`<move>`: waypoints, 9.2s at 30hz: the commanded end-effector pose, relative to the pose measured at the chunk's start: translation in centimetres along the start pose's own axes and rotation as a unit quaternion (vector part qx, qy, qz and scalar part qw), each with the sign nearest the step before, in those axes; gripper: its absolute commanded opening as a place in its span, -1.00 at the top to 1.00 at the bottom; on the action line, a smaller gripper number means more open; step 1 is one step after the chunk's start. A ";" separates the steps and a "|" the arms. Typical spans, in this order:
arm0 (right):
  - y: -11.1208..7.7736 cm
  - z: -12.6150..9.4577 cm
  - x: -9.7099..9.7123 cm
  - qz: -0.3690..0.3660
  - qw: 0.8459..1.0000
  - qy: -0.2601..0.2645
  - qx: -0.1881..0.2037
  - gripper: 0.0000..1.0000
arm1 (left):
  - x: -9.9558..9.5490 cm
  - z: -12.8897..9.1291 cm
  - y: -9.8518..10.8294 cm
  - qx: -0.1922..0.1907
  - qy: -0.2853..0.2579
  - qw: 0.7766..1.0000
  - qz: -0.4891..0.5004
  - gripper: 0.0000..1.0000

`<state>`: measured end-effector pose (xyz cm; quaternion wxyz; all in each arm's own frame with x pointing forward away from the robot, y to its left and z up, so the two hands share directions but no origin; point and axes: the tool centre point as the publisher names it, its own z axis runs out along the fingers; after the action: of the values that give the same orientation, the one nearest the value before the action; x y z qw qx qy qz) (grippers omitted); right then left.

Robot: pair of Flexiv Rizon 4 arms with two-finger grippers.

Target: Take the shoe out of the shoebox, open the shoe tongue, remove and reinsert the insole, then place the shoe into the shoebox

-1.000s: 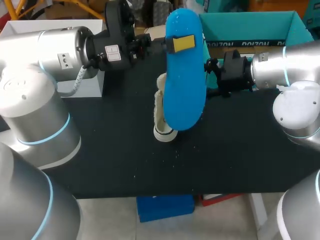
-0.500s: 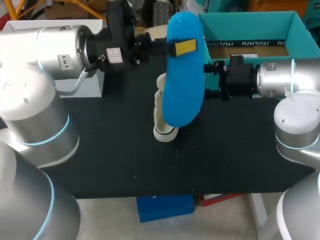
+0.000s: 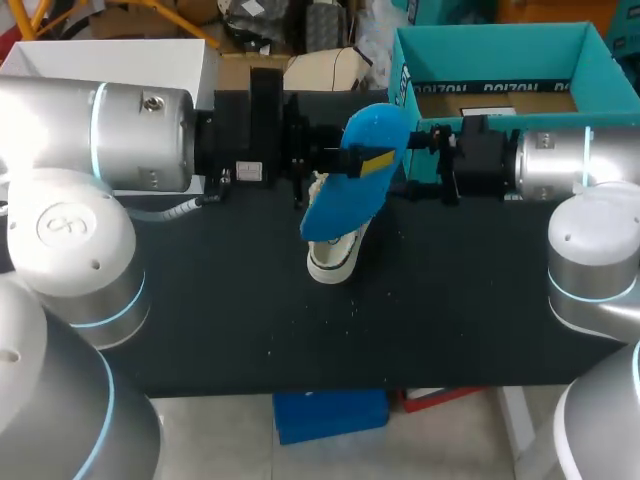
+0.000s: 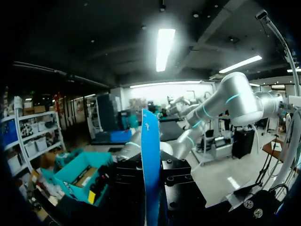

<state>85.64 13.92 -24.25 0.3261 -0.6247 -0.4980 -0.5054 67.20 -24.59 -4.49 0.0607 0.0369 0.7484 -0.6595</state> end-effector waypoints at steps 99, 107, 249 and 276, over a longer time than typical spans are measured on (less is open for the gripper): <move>0.0 0.1 0.0 0.000 1.000 0.000 -0.001 -1.00 | -3.9 0.5 25.2 0.097 0.040 0.715 0.691 1.00; 0.0 0.1 0.0 0.000 1.000 0.000 -0.001 -1.00 | -5.4 0.4 24.1 0.101 0.042 0.709 0.696 1.00; -4.7 5.1 -1.8 -0.059 0.988 0.072 0.123 1.00 | -4.3 -3.1 15.4 -0.520 0.460 0.557 0.456 -1.00; -4.7 5.1 -1.8 -0.059 0.988 0.072 0.123 1.00 | -4.1 -2.8 16.7 -0.474 0.467 0.569 0.483 -1.00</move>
<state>82.72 19.31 -27.81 0.4054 -0.5108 -0.5675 -0.5027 72.84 -18.86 -19.43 0.0942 0.6601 0.7446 -0.0330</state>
